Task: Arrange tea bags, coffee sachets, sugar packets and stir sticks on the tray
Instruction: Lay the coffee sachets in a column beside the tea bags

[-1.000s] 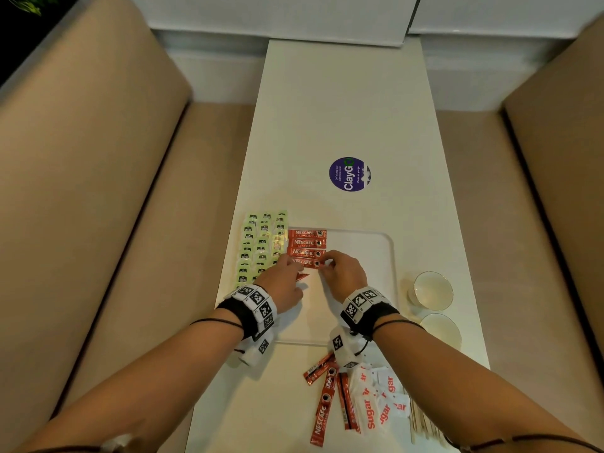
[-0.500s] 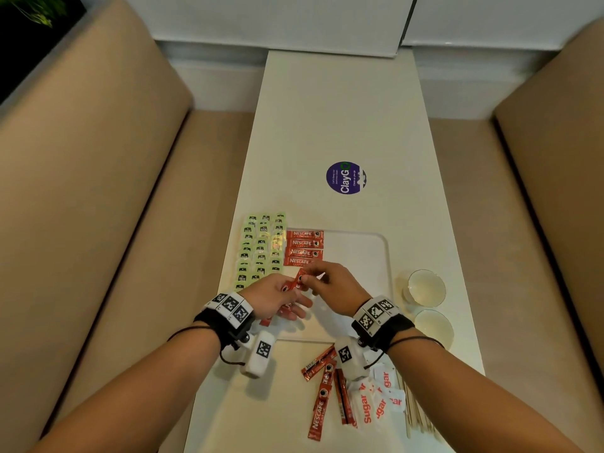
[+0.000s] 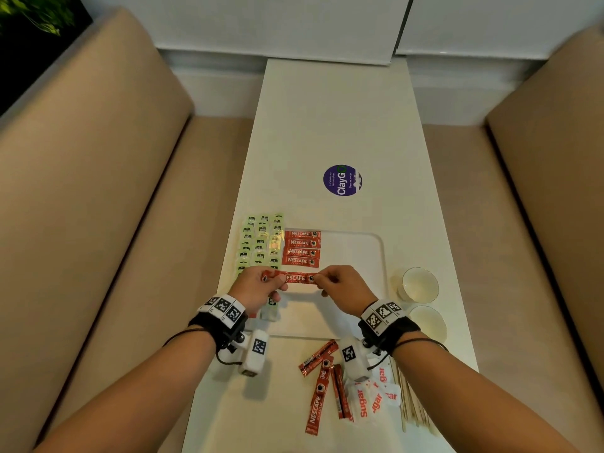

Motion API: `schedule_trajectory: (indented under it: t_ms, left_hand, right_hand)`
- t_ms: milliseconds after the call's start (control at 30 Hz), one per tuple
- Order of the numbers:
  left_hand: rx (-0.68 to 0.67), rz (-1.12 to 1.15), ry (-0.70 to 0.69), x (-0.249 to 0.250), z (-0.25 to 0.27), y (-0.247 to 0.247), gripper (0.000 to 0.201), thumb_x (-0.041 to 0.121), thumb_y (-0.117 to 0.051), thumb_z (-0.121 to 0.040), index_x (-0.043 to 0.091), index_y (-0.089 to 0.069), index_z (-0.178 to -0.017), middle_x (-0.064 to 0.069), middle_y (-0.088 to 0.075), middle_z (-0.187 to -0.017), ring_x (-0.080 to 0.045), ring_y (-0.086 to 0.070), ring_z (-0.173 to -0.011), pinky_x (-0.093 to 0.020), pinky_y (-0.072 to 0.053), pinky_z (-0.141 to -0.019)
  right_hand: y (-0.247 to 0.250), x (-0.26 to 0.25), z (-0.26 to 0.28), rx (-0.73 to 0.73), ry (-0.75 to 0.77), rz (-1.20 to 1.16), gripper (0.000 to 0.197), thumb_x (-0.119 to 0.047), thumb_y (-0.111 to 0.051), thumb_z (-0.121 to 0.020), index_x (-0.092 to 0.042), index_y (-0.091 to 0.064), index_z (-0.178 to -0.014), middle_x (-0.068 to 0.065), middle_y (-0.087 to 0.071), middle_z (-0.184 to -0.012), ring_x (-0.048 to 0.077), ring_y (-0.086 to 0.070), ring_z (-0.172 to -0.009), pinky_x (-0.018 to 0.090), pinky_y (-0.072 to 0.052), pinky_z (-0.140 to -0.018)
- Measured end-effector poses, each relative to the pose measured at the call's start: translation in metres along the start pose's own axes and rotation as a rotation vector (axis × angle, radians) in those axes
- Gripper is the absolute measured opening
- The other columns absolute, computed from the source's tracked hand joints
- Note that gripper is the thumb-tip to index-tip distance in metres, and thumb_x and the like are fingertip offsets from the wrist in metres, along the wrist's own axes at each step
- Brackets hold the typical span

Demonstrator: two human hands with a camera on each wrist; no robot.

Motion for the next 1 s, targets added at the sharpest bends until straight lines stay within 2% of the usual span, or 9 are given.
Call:
schedule_trajectory:
  t_ms: [167, 267, 300, 367, 433, 533, 667, 833, 1000]
  left_hand:
    - [0.048, -0.163, -0.050, 0.004, -0.004, -0.001, 0.014, 0.021, -0.066, -0.096, 0.010, -0.073, -0.094, -0.003, -0.072, -0.081, -0.008, -0.061, -0.052, -0.015, -0.043, -0.044]
    - [0.088, -0.401, -0.141, 0.003, -0.011, 0.001, 0.016, 0.021, -0.064, -0.097, 0.017, -0.073, -0.108, 0.000, -0.071, -0.098, -0.013, -0.067, -0.082, -0.029, -0.057, -0.076]
    - [0.085, -0.504, -0.171, 0.002, -0.013, -0.001, 0.021, 0.019, -0.060, -0.098, 0.016, -0.071, -0.116, 0.000, -0.070, -0.108, -0.015, -0.066, -0.094, -0.032, -0.056, -0.088]
    - [0.031, -0.706, -0.228, 0.002, -0.013, -0.009, 0.029, 0.016, -0.053, -0.100, 0.016, -0.066, -0.126, -0.001, -0.064, -0.121, -0.019, -0.063, -0.107, -0.034, -0.051, -0.096]
    - [-0.048, -0.888, -0.273, 0.000, -0.014, -0.020, 0.033, 0.016, -0.049, -0.102, 0.017, -0.061, -0.133, -0.001, -0.057, -0.127, -0.022, -0.063, -0.106, -0.034, -0.051, -0.093]
    - [-0.100, -1.050, -0.300, -0.003, -0.015, -0.027, 0.035, 0.019, -0.050, -0.100, 0.017, -0.057, -0.135, -0.001, -0.050, -0.133, -0.023, -0.064, -0.096, -0.033, -0.052, -0.085]
    - [-0.099, -1.140, -0.309, -0.002, -0.022, -0.027, 0.035, 0.026, -0.052, -0.098, 0.017, -0.055, -0.132, -0.002, -0.048, -0.129, -0.023, -0.064, -0.087, -0.031, -0.052, -0.075]
    - [-0.168, -1.260, -0.314, -0.004, -0.027, -0.036, 0.034, 0.030, -0.052, -0.098, 0.015, -0.053, -0.128, -0.004, -0.043, -0.130, -0.025, -0.062, -0.085, -0.033, -0.052, -0.074]
    - [-0.204, -1.346, -0.305, -0.009, -0.033, -0.043, 0.031, 0.032, -0.055, -0.096, 0.013, -0.052, -0.120, -0.007, -0.041, -0.126, -0.025, -0.060, -0.081, -0.040, -0.056, -0.074]
  right_hand:
    - [0.004, 0.012, -0.008, 0.073, -0.035, -0.067, 0.009, -0.019, -0.067, -0.096, -0.016, -0.074, -0.092, -0.002, -0.075, -0.079, 0.004, -0.068, -0.065, 0.017, -0.050, -0.061]
    - [0.010, 0.029, -0.019, 0.166, -0.143, -0.060, 0.011, -0.018, -0.067, -0.096, -0.013, -0.076, -0.094, 0.003, -0.074, -0.075, 0.010, -0.067, -0.063, 0.026, -0.055, -0.063]
    - [0.009, 0.033, -0.023, 0.181, -0.178, -0.044, 0.012, -0.017, -0.066, -0.096, -0.011, -0.077, -0.095, 0.004, -0.074, -0.075, 0.012, -0.067, -0.062, 0.026, -0.054, -0.062]
    - [0.006, 0.038, -0.029, 0.186, -0.213, 0.029, 0.014, -0.017, -0.066, -0.095, -0.011, -0.078, -0.096, 0.003, -0.074, -0.080, 0.014, -0.068, -0.069, 0.024, -0.051, -0.065]
    - [0.000, 0.037, -0.033, 0.183, -0.220, 0.104, 0.013, -0.018, -0.066, -0.094, -0.013, -0.078, -0.093, 0.001, -0.072, -0.084, 0.015, -0.066, -0.078, 0.023, -0.049, -0.069]
    - [-0.007, 0.033, -0.037, 0.181, -0.247, 0.139, 0.010, -0.022, -0.068, -0.093, -0.017, -0.076, -0.088, -0.003, -0.070, -0.082, 0.014, -0.064, -0.076, 0.021, -0.048, -0.061]
    - [-0.004, 0.030, -0.037, 0.248, -0.231, 0.238, 0.012, -0.034, -0.068, -0.092, -0.024, -0.070, -0.099, -0.008, -0.064, -0.086, 0.015, -0.064, -0.083, 0.027, -0.049, -0.072]
    - [-0.019, 0.024, -0.036, 0.092, -0.037, 0.341, 0.019, -0.018, -0.059, -0.097, -0.021, -0.075, -0.108, -0.002, -0.072, -0.100, 0.017, -0.066, -0.089, 0.029, -0.052, -0.083]
    - [-0.025, 0.026, -0.039, 0.093, -0.041, 0.377, 0.024, -0.019, -0.057, -0.098, -0.023, -0.076, -0.113, -0.002, -0.075, -0.106, 0.018, -0.067, -0.093, 0.033, -0.054, -0.086]
Point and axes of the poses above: each hand's wrist, its own z-axis away from the middle knuckle, its own y-axis out of the back of the hand, x = y × z, the point moved 5 cm from there along -z, towards the middle knuckle
